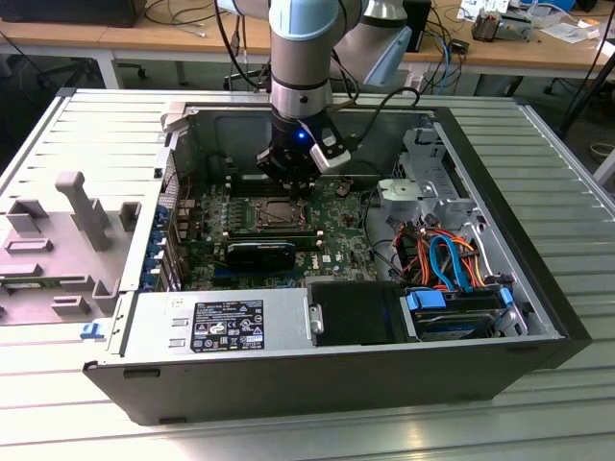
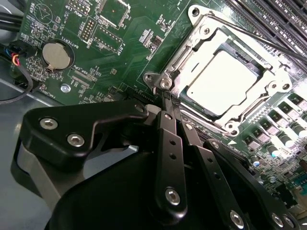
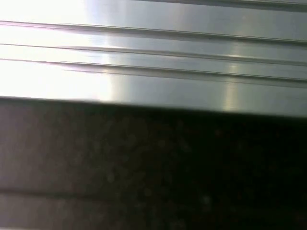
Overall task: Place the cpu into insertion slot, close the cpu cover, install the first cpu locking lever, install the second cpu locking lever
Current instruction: 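Install the first cpu locking lever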
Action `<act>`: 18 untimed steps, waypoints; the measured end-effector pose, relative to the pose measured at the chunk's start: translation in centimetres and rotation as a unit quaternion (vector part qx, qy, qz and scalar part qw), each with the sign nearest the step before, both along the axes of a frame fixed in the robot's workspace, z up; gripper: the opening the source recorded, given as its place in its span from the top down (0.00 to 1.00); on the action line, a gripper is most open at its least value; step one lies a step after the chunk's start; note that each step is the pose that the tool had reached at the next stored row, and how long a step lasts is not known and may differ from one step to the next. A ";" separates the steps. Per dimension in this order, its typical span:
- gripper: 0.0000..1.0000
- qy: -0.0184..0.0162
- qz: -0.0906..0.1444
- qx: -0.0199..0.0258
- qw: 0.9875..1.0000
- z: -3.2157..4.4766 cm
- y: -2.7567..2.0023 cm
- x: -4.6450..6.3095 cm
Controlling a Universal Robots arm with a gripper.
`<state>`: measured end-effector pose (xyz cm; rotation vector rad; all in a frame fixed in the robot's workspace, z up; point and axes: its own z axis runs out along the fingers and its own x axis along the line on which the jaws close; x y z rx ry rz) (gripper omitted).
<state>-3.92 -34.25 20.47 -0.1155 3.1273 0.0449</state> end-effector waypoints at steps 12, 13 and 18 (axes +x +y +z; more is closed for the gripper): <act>0.89 -0.005 0.000 0.000 1.000 0.82 -0.02 -3.0; 0.89 -0.006 0.000 0.000 1.000 0.82 -0.02 -3.4; 0.89 -0.007 0.000 0.000 1.000 0.81 0.04 -4.8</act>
